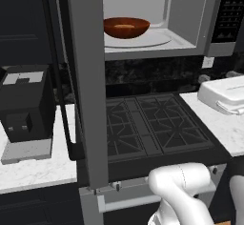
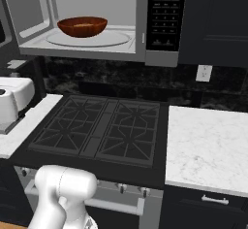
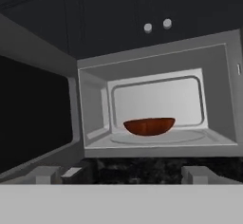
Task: Open the microwave, place the bowl with waffle inside the microwave, then close the microwave door and turn it on.
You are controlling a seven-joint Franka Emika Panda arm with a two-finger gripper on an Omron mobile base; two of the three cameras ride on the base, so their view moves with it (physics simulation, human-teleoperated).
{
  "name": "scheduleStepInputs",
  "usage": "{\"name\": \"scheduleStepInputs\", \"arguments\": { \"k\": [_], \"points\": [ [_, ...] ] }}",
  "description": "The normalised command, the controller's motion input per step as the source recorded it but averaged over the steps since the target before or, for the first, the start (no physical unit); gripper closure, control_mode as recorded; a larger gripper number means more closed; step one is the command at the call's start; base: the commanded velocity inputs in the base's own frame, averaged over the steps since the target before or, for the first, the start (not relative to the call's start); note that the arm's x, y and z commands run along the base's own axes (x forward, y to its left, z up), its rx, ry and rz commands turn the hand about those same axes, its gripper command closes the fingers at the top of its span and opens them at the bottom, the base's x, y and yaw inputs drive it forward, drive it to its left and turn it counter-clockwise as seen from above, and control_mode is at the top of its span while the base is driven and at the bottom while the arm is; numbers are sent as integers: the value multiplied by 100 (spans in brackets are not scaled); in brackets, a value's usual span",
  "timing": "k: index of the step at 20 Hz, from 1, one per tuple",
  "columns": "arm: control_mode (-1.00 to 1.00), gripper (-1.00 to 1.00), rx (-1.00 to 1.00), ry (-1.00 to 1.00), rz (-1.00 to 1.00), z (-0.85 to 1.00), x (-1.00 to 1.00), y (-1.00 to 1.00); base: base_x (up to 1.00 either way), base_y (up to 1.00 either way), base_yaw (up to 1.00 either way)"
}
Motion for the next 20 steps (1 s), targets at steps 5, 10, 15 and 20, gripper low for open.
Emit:
{"name": "scheduleStepInputs", "arguments": {
  "k": [5,10,15,20],
  "points": [
    [-100,-100,-1,-22,9,0,-67,52,0,0,0],
    [-100,-100,-1,-30,2,0,-62,67,0,0,0],
    [-100,-100,0,-27,-1,3,-85,67,0,0,0],
    [-100,-100,0,-31,0,5,-85,57,0,0,0]
  ]
}}
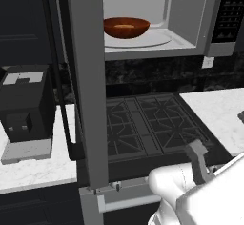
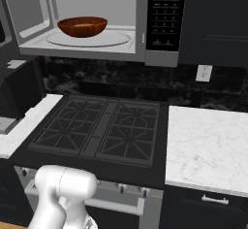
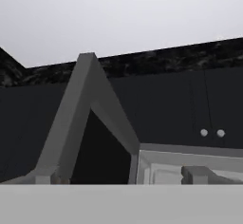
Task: Open the microwave, place the bowl with waffle inside the microwave, then close the microwave door and turn it on.
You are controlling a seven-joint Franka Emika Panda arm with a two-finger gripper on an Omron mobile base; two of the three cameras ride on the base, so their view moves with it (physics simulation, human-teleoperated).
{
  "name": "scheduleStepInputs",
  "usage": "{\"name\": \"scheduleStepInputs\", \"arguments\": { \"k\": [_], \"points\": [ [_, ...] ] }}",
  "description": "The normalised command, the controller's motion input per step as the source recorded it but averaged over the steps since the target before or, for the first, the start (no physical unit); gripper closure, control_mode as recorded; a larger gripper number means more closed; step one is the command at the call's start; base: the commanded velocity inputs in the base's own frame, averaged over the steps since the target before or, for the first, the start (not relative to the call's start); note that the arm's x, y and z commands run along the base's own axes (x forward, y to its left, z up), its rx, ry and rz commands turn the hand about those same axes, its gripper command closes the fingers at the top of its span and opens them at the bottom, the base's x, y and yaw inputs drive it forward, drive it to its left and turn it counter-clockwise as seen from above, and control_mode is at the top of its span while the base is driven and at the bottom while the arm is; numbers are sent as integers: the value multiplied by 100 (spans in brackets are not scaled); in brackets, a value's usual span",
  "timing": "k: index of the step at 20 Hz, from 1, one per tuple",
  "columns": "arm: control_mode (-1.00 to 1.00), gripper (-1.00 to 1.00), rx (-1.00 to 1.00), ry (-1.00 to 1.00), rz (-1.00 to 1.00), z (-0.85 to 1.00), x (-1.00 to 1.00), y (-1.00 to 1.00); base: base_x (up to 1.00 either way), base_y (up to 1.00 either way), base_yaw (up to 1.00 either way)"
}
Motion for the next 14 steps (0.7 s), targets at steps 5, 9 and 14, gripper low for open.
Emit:
{"name": "scheduleStepInputs", "arguments": {
  "k": [5,9,14],
  "points": [
    [-100,-100,-1,-24,0,8,-54,84,0,0,0],
    [-100,-100,-1,-18,0,1,-50,66,0,0,0],
    [-100,-100,-8,-7,-1,4,-12,95,0,0,0]
  ]
}}
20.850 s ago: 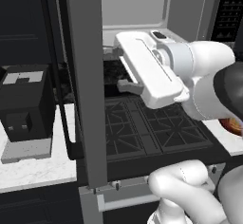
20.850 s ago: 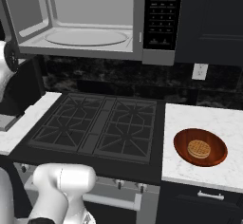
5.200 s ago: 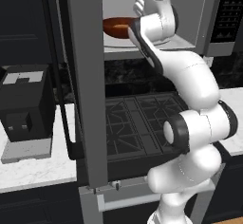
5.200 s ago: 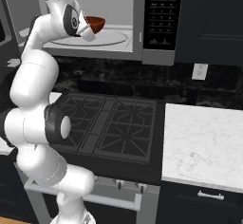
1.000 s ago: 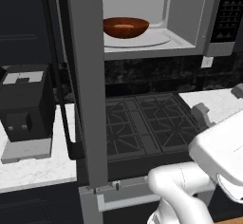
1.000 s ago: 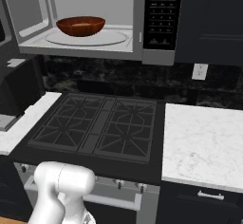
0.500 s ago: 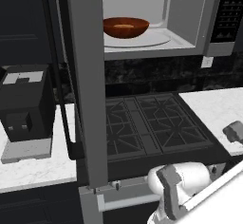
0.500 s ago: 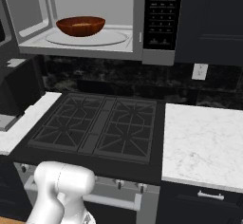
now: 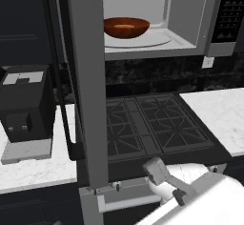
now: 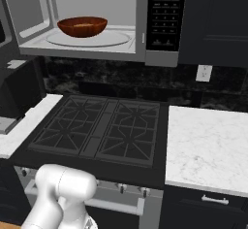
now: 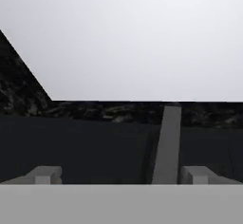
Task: Open the microwave, place the bowl with waffle inside the microwave, then close the microwave door and turn it on.
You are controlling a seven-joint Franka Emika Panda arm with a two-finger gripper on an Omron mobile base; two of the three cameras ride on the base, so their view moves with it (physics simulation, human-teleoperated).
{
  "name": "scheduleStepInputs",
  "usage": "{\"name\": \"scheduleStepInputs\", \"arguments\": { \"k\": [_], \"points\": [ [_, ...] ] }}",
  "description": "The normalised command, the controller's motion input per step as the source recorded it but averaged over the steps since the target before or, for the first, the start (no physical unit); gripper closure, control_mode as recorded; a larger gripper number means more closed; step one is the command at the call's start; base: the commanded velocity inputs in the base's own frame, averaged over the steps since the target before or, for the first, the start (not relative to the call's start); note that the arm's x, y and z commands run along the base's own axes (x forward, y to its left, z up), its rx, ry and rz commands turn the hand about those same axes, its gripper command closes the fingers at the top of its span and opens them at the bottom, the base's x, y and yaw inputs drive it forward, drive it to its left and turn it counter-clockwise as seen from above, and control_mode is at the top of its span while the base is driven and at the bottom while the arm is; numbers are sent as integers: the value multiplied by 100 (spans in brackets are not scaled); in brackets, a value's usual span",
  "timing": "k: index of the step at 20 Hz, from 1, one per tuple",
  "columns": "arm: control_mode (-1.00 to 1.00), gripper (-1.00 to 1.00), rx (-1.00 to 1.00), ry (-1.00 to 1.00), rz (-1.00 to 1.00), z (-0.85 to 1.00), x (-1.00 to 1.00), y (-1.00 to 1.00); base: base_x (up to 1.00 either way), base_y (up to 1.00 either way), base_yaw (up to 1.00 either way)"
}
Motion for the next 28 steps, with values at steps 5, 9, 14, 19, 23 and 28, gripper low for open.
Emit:
{"name": "scheduleStepInputs", "arguments": {
  "k": [5,9,14,19,23,28],
  "points": [
    [-100,-100,-17,-1,-13,5,0,100,0,0,0],
    [-100,-100,-13,0,-26,0,1,76,0,0,0],
    [-100,-100,-4,0,-36,-18,39,30,0,0,0],
    [-100,-100,0,0,-49,-38,64,0,0,0,0],
    [-100,-100,0,0,-55,-17,50,13,0,0,0],
    [-100,-100,0,4,-46,0,23,3,0,0,0]
  ]
}}
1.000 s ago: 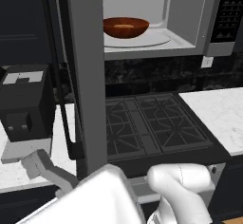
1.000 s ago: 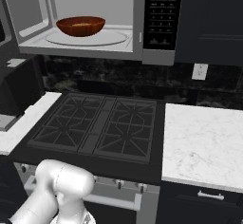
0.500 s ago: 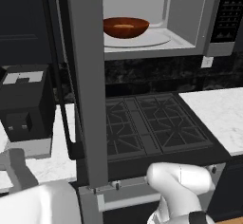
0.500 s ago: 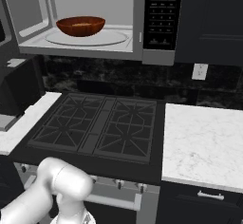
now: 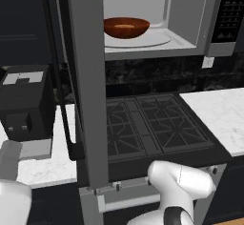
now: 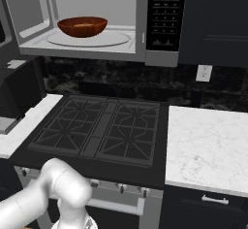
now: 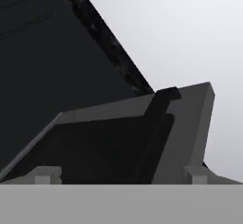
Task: Open the microwave, place the bowl with waffle inside the microwave, then close the microwave door and turn it on.
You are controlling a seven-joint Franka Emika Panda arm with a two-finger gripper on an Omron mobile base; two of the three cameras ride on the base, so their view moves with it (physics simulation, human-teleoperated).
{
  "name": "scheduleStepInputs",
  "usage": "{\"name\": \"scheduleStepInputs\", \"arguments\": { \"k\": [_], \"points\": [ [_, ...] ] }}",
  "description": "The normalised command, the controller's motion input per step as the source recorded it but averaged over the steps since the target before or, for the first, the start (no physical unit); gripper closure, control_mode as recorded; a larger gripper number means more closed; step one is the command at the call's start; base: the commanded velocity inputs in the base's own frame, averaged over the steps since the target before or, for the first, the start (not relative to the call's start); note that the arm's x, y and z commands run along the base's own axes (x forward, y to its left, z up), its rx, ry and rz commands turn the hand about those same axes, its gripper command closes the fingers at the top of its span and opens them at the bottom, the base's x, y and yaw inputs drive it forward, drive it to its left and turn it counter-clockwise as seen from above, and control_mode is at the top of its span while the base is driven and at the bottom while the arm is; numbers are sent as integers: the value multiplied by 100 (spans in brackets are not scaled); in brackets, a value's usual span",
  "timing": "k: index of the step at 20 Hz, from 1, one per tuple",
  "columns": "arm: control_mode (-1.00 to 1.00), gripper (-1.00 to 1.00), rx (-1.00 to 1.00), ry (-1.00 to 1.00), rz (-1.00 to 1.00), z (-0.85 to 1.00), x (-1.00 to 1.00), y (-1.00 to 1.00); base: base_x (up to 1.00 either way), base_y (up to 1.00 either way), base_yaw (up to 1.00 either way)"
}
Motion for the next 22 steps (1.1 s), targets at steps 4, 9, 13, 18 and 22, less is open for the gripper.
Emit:
{"name": "scheduleStepInputs", "arguments": {
  "k": [4,9,13,18,22],
  "points": [
    [-100,-100,3,1,-37,-4,12,0,0,0,0],
    [-100,-100,10,0,-26,-7,8,-14,0,0,0],
    [-100,-100,13,0,-12,0,19,-18,0,0,0],
    [-100,-100,14,0,-6,11,11,-46,0,0,0],
    [-100,-100,15,9,-2,21,9,-83,0,0,0]
  ]
}}
